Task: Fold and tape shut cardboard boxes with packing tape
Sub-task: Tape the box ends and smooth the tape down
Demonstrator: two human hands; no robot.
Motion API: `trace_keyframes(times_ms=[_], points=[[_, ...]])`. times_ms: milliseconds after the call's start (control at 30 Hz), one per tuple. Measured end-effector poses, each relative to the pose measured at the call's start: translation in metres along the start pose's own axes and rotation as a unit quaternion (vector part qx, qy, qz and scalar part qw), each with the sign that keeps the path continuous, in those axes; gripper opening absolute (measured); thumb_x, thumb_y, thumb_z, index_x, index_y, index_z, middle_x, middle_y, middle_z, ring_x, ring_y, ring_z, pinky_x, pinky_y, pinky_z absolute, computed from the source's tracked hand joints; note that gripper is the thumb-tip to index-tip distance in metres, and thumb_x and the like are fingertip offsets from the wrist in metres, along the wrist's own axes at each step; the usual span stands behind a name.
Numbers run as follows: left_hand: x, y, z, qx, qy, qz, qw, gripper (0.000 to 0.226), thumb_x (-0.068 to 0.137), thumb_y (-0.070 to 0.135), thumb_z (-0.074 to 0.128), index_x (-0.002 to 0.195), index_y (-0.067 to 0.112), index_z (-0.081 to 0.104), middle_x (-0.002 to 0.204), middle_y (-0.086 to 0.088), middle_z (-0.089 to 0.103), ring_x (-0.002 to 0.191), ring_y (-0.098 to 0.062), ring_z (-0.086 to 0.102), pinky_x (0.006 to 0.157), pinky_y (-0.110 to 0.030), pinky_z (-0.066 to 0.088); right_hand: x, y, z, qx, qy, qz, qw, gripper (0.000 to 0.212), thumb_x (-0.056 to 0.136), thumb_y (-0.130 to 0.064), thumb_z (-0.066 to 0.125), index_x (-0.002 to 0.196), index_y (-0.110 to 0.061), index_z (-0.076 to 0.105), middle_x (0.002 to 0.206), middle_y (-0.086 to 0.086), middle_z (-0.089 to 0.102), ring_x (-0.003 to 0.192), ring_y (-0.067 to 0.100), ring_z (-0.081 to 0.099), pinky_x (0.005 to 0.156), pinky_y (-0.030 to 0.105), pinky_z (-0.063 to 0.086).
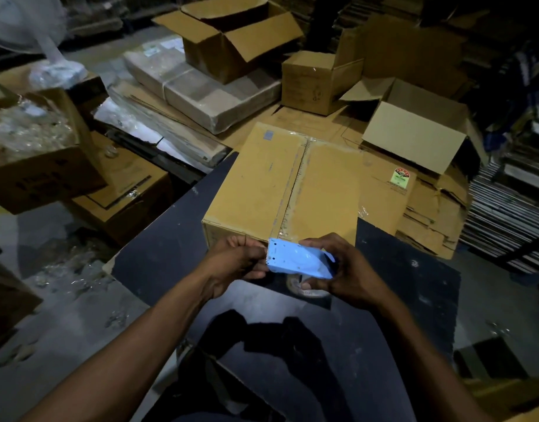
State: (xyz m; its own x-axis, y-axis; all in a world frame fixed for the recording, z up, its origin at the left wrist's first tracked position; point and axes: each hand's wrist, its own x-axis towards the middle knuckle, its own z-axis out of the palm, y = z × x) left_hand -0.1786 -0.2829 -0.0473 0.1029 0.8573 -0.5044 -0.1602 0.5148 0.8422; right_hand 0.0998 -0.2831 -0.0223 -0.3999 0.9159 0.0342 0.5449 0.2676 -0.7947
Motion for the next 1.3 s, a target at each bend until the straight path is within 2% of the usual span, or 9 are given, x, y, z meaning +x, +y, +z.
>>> trace_keyframes(times_ms=[300,433,600,733,867,967,1100,1200,1300], points=[[0.004,-0.018,-0.023,-0.074,0.066,-0.068,0.993,0.023,0.102,-0.006,0.060,0.118,-0.007,0.077,0.113,-0.027,0.079,0.092,-0.039,0.076,0.073,-0.046,0.070,0.032,-0.010,0.027,-0.054,-0.040,-0.029,0.997,0.061,0.070,-0.054,0.091,0.126,-0.046,0.069,0.130,-0.009,0.057,0.119,0.022,0.066,0.092,0.043,0.060],[0.010,-0.016,-0.056,-0.139,0.072,-0.111,0.981,0.026,0.103,-0.006,0.057,0.121,-0.008,0.075,0.117,-0.032,0.072,0.108,-0.038,0.061,0.079,-0.047,0.070,0.055,-0.026,0.042,-0.146,-0.043,-0.061,0.986,0.071,0.073,-0.059,0.087,0.135,-0.046,0.056,0.135,-0.023,0.056,0.118,0.012,0.063,0.088,0.043,0.057],[0.021,0.004,-0.088,-0.105,0.086,-0.076,0.988,0.032,0.101,-0.014,0.054,0.123,-0.004,0.076,0.112,-0.024,0.079,0.085,-0.031,0.079,0.063,-0.036,0.068,0.083,-0.055,0.057,-0.209,-0.092,-0.092,0.969,0.088,0.078,-0.072,0.076,0.155,-0.060,0.035,0.125,-0.014,0.057,0.113,0.018,0.058,0.086,0.041,0.053],[0.042,0.034,-0.127,-0.066,0.125,-0.062,0.988,0.038,0.094,-0.023,0.056,0.119,0.001,0.071,0.103,-0.026,0.081,0.091,-0.036,0.082,0.063,-0.044,0.068,0.107,-0.065,0.064,-0.242,-0.118,-0.091,0.959,0.070,0.083,-0.081,0.066,0.145,-0.077,0.036,0.124,-0.017,0.051,0.103,0.019,0.061,0.084,0.037,0.053],[0.063,0.055,-0.144,-0.046,0.092,-0.074,0.992,0.041,0.090,-0.028,0.053,0.121,-0.004,0.064,0.089,-0.031,0.077,0.067,-0.036,0.077,0.048,-0.035,0.059,0.126,-0.078,0.062,-0.288,-0.109,-0.066,0.949,0.056,0.083,-0.083,0.065,0.133,-0.081,0.041,0.119,-0.026,0.053,0.100,0.005,0.060,0.079,0.018,0.044],[0.077,0.059,-0.173,-0.029,0.116,-0.063,0.991,0.033,0.095,-0.021,0.065,0.121,-0.002,0.063,0.089,-0.030,0.078,0.072,-0.035,0.078,0.052,-0.035,0.062,0.124,-0.073,0.043,-0.266,-0.098,-0.010,0.959,0.031,0.089,-0.084,0.057,0.119,-0.081,0.049,0.104,-0.021,0.057,0.088,0.008,0.063,0.071,0.027,0.044],[0.097,0.051,-0.197,-0.042,0.049,-0.091,0.994,0.032,0.091,-0.021,0.064,0.118,-0.005,0.063,0.083,-0.028,0.070,0.057,-0.029,0.063,0.049,-0.032,0.054,0.125,-0.060,0.034,-0.362,-0.171,-0.016,0.916,0.062,0.084,-0.088,0.043,0.142,-0.085,0.021,0.112,-0.026,0.040,0.096,0.009,0.060,0.070,0.025,0.038],[0.112,0.039,-0.191,-0.011,0.031,-0.069,0.997,0.015,0.085,-0.003,0.089,0.084,0.000,0.074,0.077,-0.025,0.065,0.062,-0.026,0.059,0.060,-0.033,0.048,0.132,-0.056,0.047,-0.381,-0.176,0.012,0.908,0.064,0.087,-0.082,0.051,0.146,-0.079,0.025,0.121,-0.021,0.045,0.103,0.012,0.062,0.076,0.027,0.046],[0.129,0.022,-0.190,-0.008,0.102,-0.049,0.994,0.030,0.076,-0.001,0.098,0.090,-0.011,0.074,0.076,-0.033,0.071,0.061,-0.029,0.063,0.062,-0.037,0.055,0.137,-0.057,0.057,-0.394,-0.171,0.032,0.902,0.061,0.093,-0.076,0.057,0.148,-0.073,0.031,0.120,-0.018,0.047,0.099,0.013,0.060,0.072,0.028,0.043]])
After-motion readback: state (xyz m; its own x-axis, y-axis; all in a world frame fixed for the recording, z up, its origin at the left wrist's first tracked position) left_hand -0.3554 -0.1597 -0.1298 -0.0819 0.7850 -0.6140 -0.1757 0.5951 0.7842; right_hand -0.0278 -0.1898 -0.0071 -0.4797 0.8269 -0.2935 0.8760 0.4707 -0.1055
